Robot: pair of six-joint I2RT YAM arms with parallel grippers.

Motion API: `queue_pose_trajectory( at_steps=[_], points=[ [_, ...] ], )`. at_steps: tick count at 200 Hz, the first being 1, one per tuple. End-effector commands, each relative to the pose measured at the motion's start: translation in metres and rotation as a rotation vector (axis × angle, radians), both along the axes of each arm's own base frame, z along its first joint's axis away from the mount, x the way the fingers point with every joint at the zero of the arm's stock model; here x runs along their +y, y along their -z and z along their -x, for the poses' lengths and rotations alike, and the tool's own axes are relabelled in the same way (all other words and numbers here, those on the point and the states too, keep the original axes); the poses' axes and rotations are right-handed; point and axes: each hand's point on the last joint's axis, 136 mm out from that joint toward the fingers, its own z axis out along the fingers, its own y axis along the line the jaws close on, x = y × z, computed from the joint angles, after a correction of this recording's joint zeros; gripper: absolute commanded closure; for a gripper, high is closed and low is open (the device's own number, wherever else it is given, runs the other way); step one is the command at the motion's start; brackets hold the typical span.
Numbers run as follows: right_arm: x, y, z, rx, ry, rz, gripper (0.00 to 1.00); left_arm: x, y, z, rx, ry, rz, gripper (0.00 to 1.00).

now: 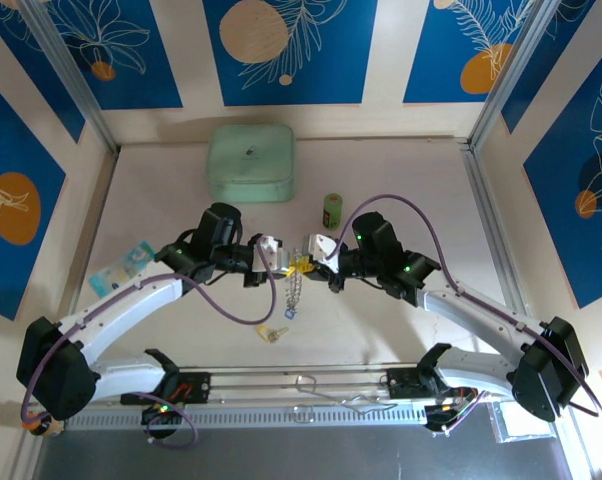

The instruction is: Put the keys on the keyring

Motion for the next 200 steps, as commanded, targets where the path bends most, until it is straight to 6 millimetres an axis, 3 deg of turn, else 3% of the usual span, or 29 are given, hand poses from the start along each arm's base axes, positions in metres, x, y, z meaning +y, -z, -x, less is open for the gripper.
queue_pose_trajectory(
  at_steps=[1, 24, 57, 118, 151, 184, 200],
  points=[
    [-0.001, -0.026, 0.005, -0.021, -0.029, -0.102, 1.00, -0.004, -0.021, -0.002, -0.007, -0.012, 0.047, 0.74],
    [-0.006, -0.037, 0.013, -0.001, -0.071, -0.187, 1.00, -0.003, -0.029, 0.001, 0.055, -0.001, 0.170, 0.74],
    [-0.012, -0.036, 0.017, 0.042, -0.091, -0.224, 1.00, -0.005, -0.040, 0.009, 0.120, 0.059, 0.337, 0.72],
    [-0.009, -0.040, 0.019, 0.050, -0.109, -0.239, 1.00, -0.009, -0.040, 0.014, 0.180, 0.113, 0.380, 0.75],
    [-0.007, -0.044, 0.021, 0.048, -0.121, -0.254, 1.00, -0.011, -0.037, 0.014, 0.210, 0.121, 0.379, 0.84],
    [-0.005, -0.045, 0.023, 0.057, -0.127, -0.271, 1.00, -0.011, -0.032, 0.012, 0.216, 0.116, 0.362, 0.85],
    [-0.004, -0.046, 0.023, 0.058, -0.130, -0.275, 1.00, -0.011, -0.029, 0.014, 0.209, 0.121, 0.347, 0.92]
  ],
)
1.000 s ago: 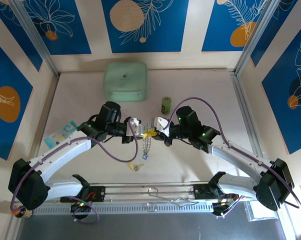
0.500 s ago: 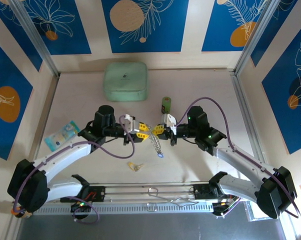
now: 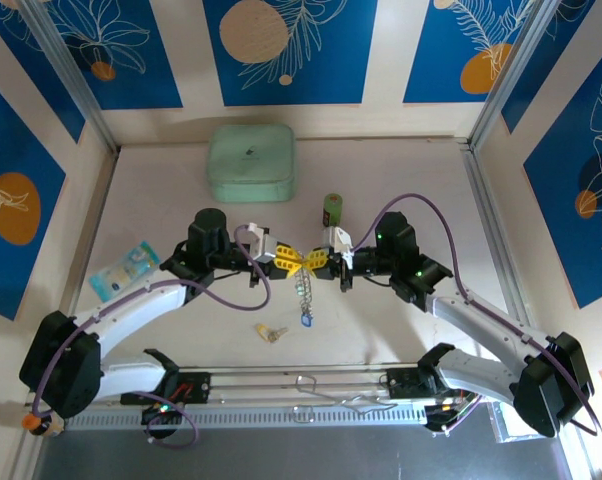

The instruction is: Put the keys on the keyring

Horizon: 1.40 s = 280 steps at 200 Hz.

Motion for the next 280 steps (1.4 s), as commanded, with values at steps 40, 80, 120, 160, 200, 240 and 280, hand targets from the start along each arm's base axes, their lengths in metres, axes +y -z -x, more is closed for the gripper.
queue_pose_trajectory(
  at_steps=[40, 80, 120, 160, 200, 240, 280],
  points=[
    [0.002, -0.007, 0.004, -0.033, -0.006, -0.023, 0.76, 0.003, -0.001, -0.006, -0.075, -0.045, -0.010, 1.00],
    [-0.029, 0.004, -0.031, -0.039, 0.284, 0.009, 0.56, 0.020, -0.003, -0.040, -0.226, -0.311, -0.055, 1.00],
    [-0.028, 0.057, -0.024, 0.185, 0.389, 0.167, 0.59, 0.050, 0.012, -0.081, -0.299, -0.581, -0.236, 1.00],
    [0.013, 0.108, 0.039, 0.182, 0.172, 0.332, 0.58, 0.063, 0.019, -0.092, -0.301, -0.668, -0.250, 1.00],
    [0.041, 0.156, 0.068, 0.112, 0.082, 0.419, 0.56, 0.079, 0.018, -0.109, -0.233, -0.752, -0.190, 1.00],
    [0.070, 0.200, 0.083, 0.056, 0.015, 0.539, 0.55, 0.084, 0.021, -0.109, -0.269, -0.763, -0.186, 1.00],
    [0.093, 0.211, 0.081, -0.005, -0.022, 0.552, 0.55, 0.091, 0.022, -0.108, -0.306, -0.793, -0.204, 1.00]
  ],
)
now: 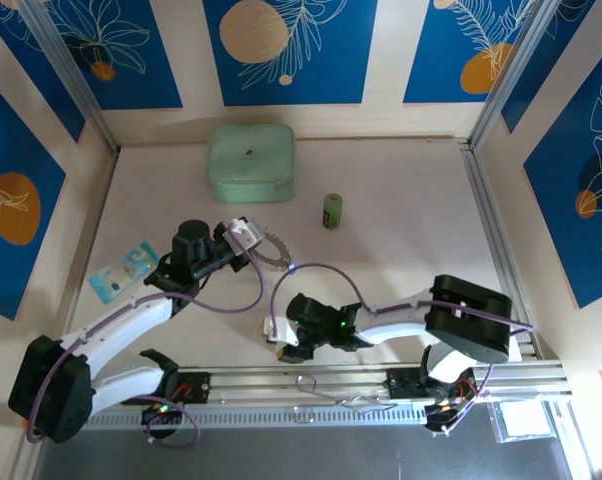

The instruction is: Put the keys on the keyring

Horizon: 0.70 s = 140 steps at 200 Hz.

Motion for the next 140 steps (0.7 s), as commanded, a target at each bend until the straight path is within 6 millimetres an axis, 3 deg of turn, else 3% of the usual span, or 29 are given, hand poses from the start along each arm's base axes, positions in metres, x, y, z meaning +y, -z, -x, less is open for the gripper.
queue_pose_trajectory(
  at_steps=[1, 96, 115, 140],
  points=[
    [0.028, -0.019, -0.013, -0.084, -0.020, -0.078, 0.55, 0.005, -0.021, -0.002, -0.093, -0.019, 0.020, 1.00],
    [0.033, -0.007, -0.015, -0.064, 0.148, -0.026, 0.56, 0.005, -0.026, 0.001, -0.112, -0.013, 0.023, 1.00],
    [0.031, -0.015, -0.021, -0.063, 0.246, -0.020, 0.57, 0.005, -0.026, 0.002, -0.113, -0.010, 0.023, 1.00],
    [0.022, -0.040, -0.011, 0.066, 0.365, -0.013, 0.56, 0.005, -0.026, 0.002, -0.112, -0.005, 0.022, 1.00]
  ],
)
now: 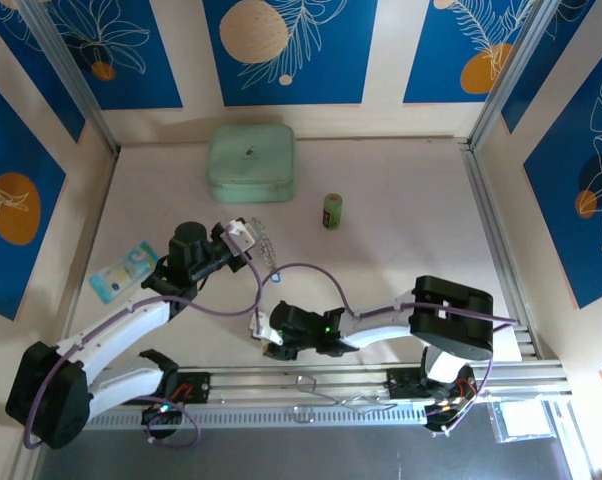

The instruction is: Put the keys on the keyring

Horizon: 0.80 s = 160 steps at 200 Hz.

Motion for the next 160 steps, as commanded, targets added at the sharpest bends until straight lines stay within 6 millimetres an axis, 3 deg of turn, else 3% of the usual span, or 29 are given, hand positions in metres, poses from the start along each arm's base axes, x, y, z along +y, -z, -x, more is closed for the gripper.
queue_pose_trajectory(
  at_steps=[1, 22, 53, 75, 160],
  points=[
    [-0.003, -0.034, 0.000, 0.100, 0.172, -0.039, 0.56, 0.001, -0.019, 0.001, -0.078, 0.006, 0.020, 1.00],
    [-0.017, -0.046, 0.010, 0.242, 0.278, -0.018, 0.56, -0.001, -0.019, 0.001, -0.073, 0.015, 0.026, 1.00],
    [-0.038, -0.039, 0.013, 0.514, 0.460, 0.096, 0.56, 0.000, -0.017, -0.001, -0.060, 0.003, 0.029, 1.00],
    [-0.028, -0.036, 0.012, 0.680, 0.490, 0.120, 0.60, 0.001, -0.015, -0.003, -0.053, -0.007, 0.028, 1.00],
    [-0.013, -0.023, 0.008, 0.816, 0.503, 0.181, 0.61, 0.003, -0.011, -0.006, -0.046, -0.025, 0.014, 1.00]
  ],
)
